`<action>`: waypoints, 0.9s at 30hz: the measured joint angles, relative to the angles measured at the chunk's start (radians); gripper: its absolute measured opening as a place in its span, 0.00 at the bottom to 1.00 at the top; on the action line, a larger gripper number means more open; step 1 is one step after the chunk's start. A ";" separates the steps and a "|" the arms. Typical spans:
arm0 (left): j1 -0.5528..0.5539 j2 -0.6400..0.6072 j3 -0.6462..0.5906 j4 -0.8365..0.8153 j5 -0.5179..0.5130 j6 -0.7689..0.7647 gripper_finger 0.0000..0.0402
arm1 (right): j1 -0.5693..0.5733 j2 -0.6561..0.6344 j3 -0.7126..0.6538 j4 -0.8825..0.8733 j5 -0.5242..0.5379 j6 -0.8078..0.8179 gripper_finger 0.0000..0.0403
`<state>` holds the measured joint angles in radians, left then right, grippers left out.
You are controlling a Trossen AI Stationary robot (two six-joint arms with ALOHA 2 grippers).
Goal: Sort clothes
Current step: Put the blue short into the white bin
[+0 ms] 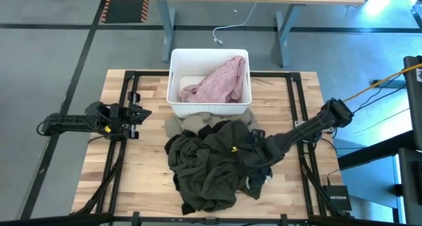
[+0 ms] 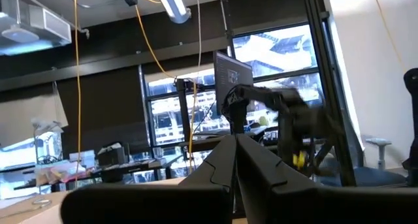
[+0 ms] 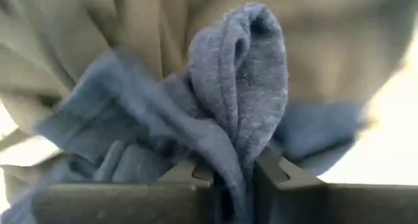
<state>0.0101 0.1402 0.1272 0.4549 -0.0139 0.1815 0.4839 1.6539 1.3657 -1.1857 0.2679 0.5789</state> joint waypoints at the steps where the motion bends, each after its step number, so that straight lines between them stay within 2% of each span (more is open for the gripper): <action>1: 0.000 0.000 0.000 -0.003 0.000 -0.001 0.02 | -0.001 0.000 0.046 -0.014 0.030 -0.031 0.11; 3: 0.000 0.000 0.000 -0.004 0.000 -0.002 0.02 | -0.008 0.000 0.145 -0.034 0.090 -0.090 0.07; 9: 0.000 0.000 0.000 -0.007 0.000 -0.002 0.02 | -0.057 -0.002 0.397 -0.045 0.279 -0.257 0.06; 16: 0.000 0.000 0.000 -0.011 0.001 -0.003 0.02 | -0.184 -0.003 0.588 0.050 0.457 -0.469 0.08; 20: 0.000 0.000 0.000 -0.018 0.001 0.004 0.02 | -0.266 -0.003 0.656 0.226 0.518 -0.628 0.08; 24: 0.000 0.000 0.000 -0.019 0.001 0.007 0.02 | -0.362 -0.003 0.687 0.479 0.518 -0.799 0.08; 27: 0.000 0.000 0.000 -0.020 0.001 0.001 0.02 | -0.441 -0.004 0.690 0.637 0.477 -0.893 0.07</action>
<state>0.0101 0.1402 0.1272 0.4351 -0.0132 0.1822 0.0430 1.6501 2.0556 -0.5486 0.7445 -0.3144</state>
